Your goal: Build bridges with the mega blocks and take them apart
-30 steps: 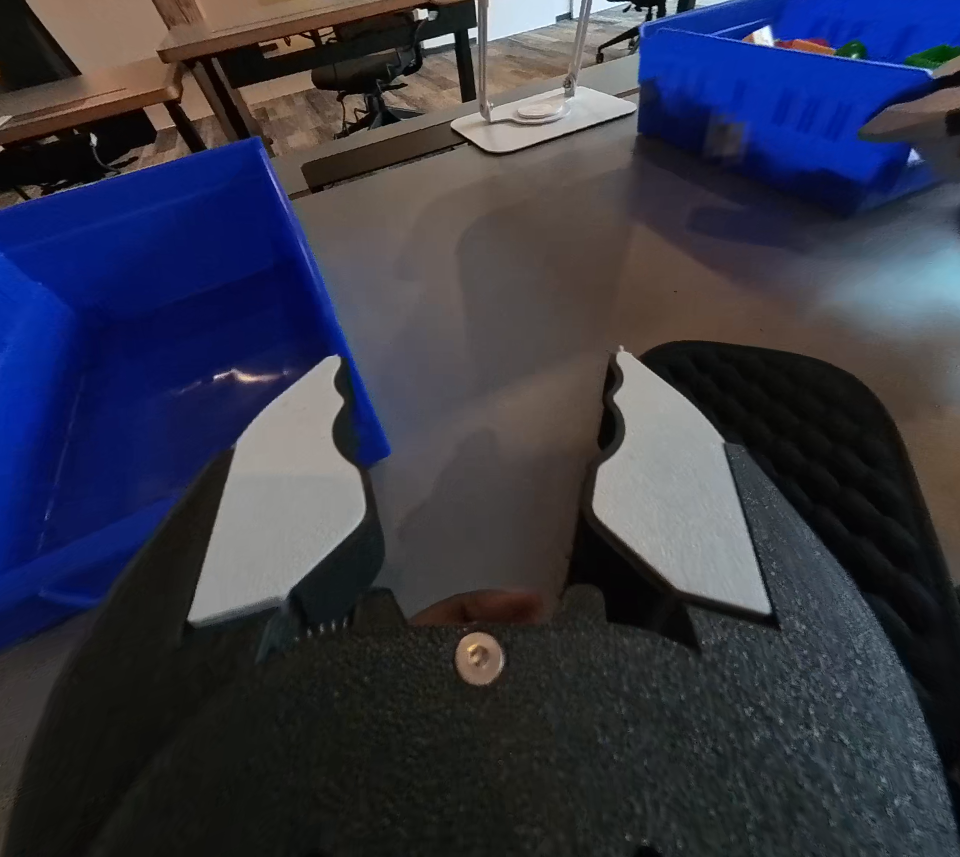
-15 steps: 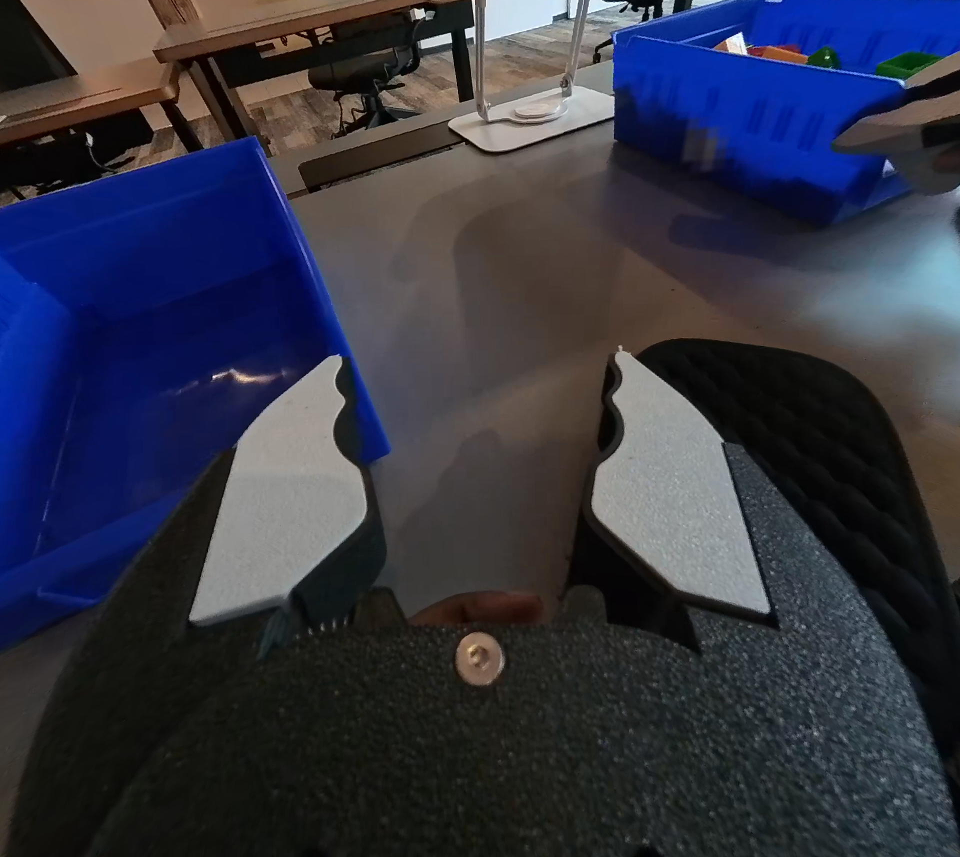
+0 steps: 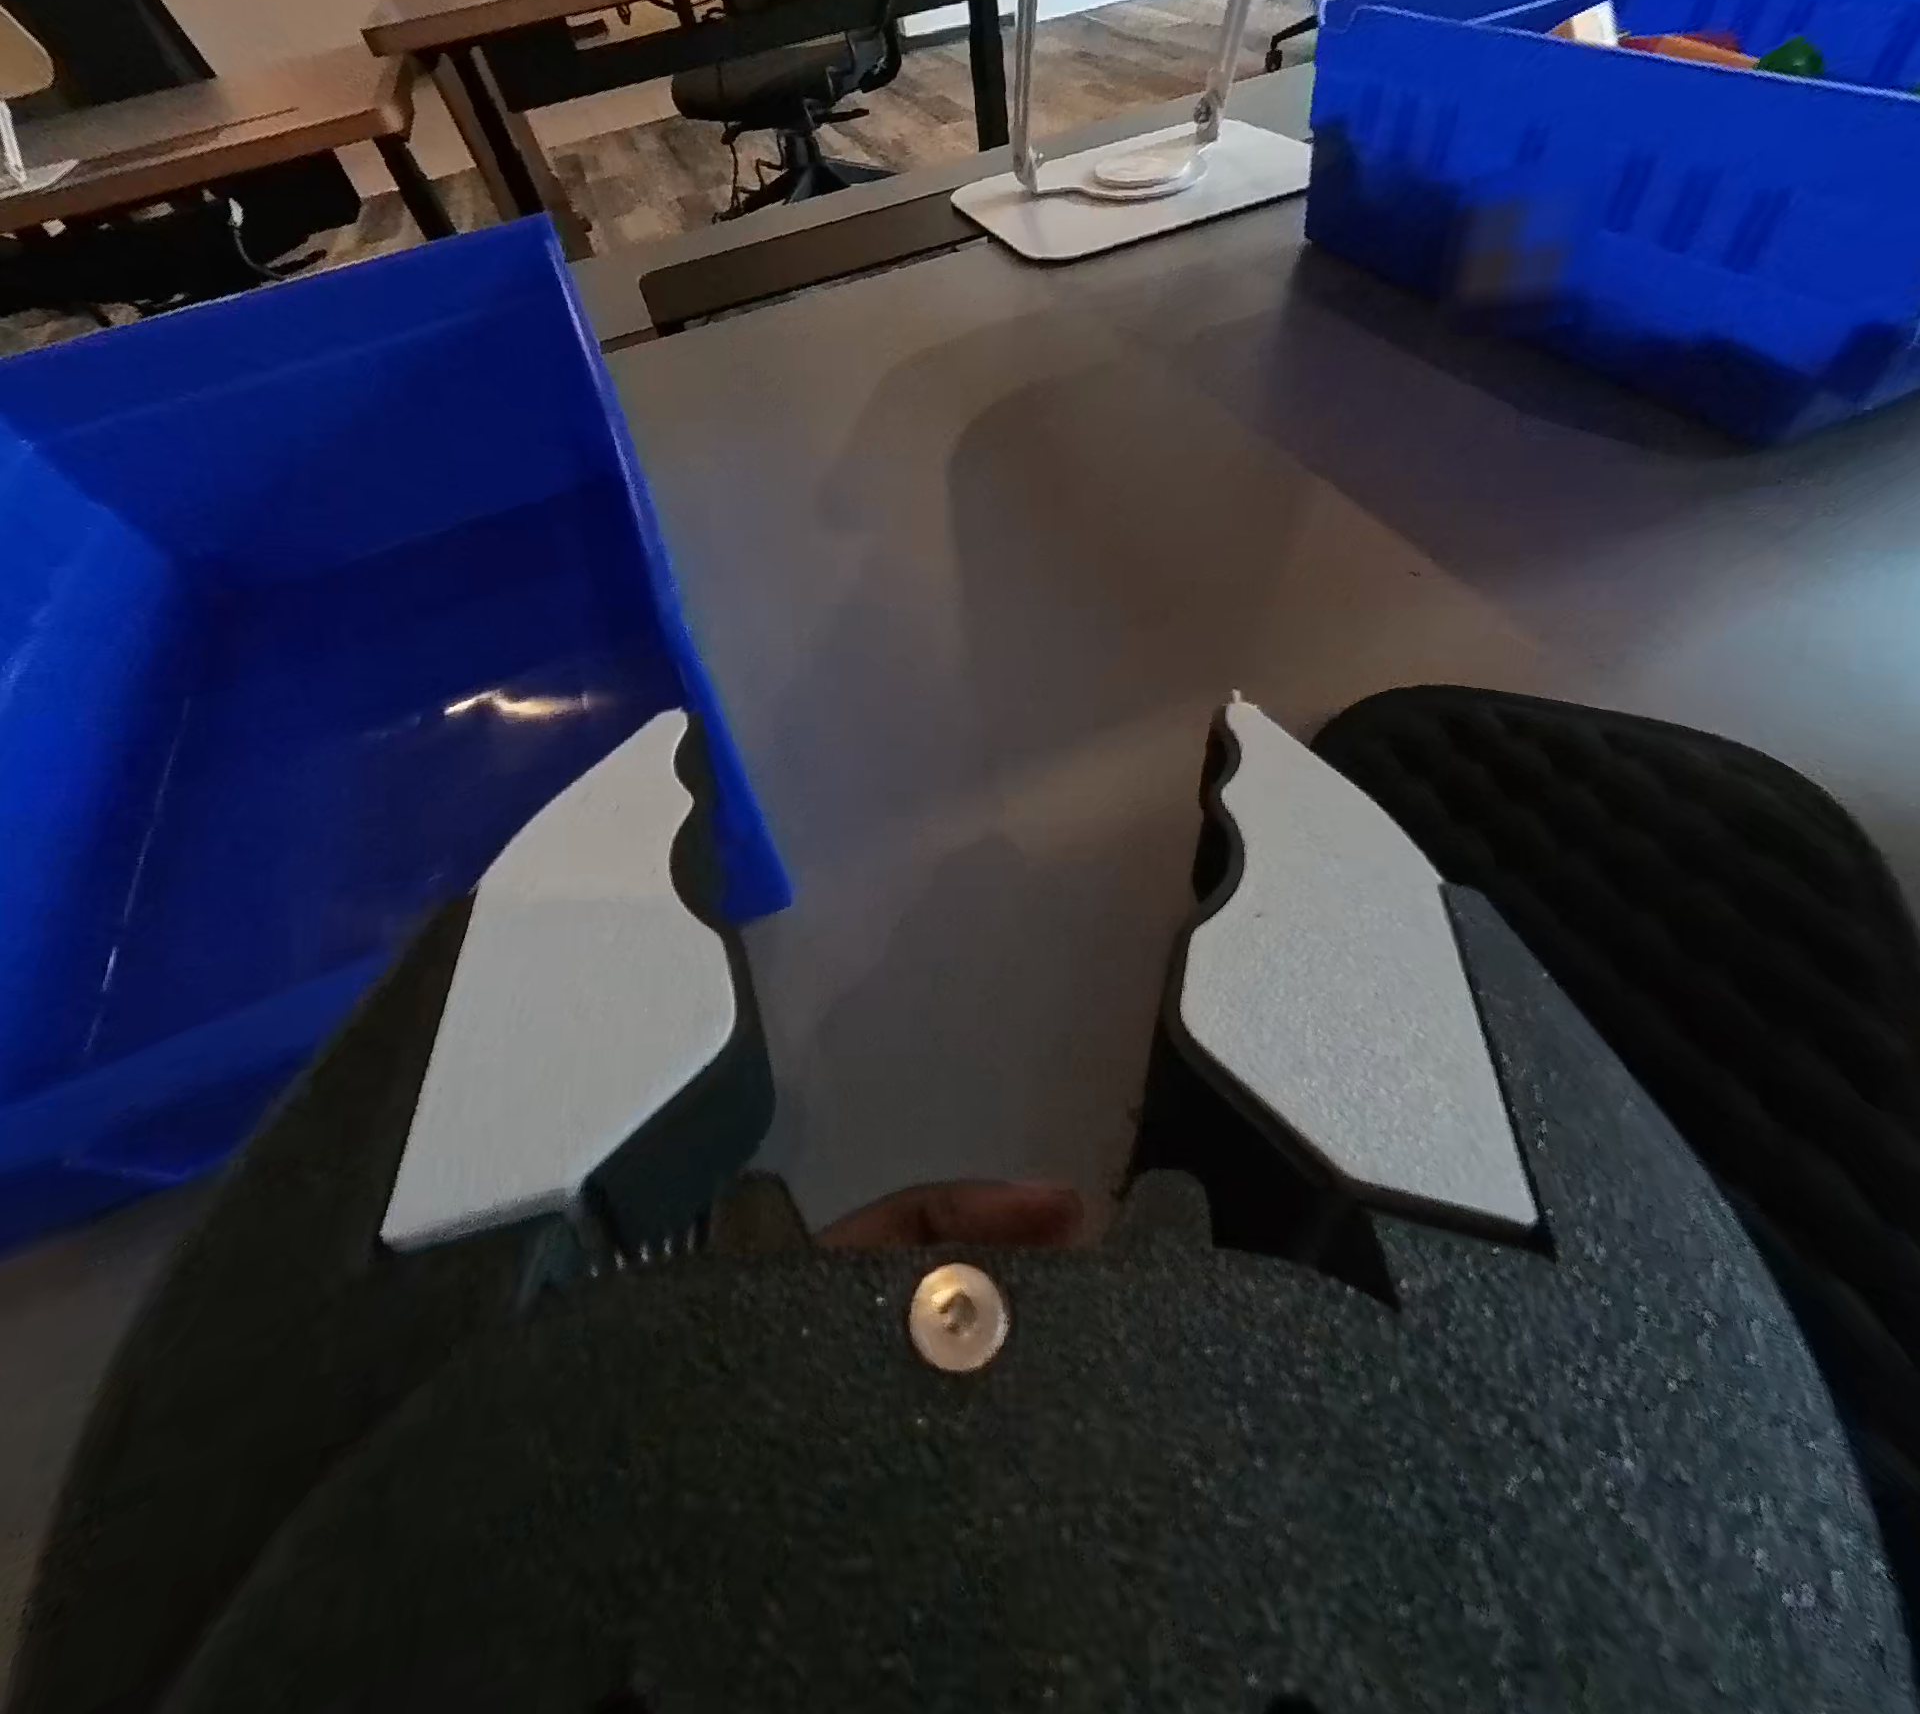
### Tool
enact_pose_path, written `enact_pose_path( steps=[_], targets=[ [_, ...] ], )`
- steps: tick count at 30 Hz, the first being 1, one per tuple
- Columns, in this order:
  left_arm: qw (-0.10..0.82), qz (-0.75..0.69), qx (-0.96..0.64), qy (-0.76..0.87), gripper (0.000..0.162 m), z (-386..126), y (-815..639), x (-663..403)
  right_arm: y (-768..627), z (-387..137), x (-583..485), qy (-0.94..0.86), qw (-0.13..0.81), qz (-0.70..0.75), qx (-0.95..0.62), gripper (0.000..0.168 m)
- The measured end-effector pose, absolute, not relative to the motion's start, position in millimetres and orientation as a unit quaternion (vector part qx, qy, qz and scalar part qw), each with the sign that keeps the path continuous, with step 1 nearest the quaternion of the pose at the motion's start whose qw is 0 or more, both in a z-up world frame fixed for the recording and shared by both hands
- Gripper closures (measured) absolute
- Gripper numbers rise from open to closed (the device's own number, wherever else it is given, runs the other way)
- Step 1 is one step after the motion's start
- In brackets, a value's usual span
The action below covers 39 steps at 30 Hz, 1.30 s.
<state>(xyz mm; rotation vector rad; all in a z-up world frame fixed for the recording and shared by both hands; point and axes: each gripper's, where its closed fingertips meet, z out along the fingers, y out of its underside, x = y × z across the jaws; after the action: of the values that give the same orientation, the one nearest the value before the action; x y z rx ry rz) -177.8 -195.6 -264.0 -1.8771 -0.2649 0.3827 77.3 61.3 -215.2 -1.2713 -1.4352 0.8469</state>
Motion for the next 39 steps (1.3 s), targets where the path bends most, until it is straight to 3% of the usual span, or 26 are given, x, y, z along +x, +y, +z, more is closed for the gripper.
enact_pose_path(
  steps=[7,15,18,21,22,39],
  targets=[
    [0.557,0.195,-0.792,-0.155,0.074,-266.1,-190.7,-199.3,138.5,-238.3,156.8,-0.589,0.509,0.325,-0.538,0.056],
    [0.514,0.246,-0.800,-0.186,0.079,-280.1,-190.8,-237.7,182.4,-241.8,189.1,-0.573,0.515,0.322,-0.551,0.054],
    [0.510,0.245,-0.800,-0.200,0.098,-285.7,-187.3,-247.8,191.2,-244.4,189.1,-0.571,0.513,0.324,-0.552,0.055],
    [0.516,0.266,-0.788,-0.207,0.149,-281.8,-187.0,-254.1,194.8,-251.6,186.8,-0.575,0.505,0.327,-0.555,0.055],
    [0.521,0.260,-0.787,-0.205,0.155,-280.3,-184.4,-251.9,194.8,-254.4,185.9,-0.578,0.502,0.327,-0.554,0.055],
    [0.510,0.224,-0.811,-0.180,0.151,-281.5,-130.9,-198.7,192.6,-262.6,188.3,-0.587,0.488,0.374,-0.527,0.059]
  ],
)
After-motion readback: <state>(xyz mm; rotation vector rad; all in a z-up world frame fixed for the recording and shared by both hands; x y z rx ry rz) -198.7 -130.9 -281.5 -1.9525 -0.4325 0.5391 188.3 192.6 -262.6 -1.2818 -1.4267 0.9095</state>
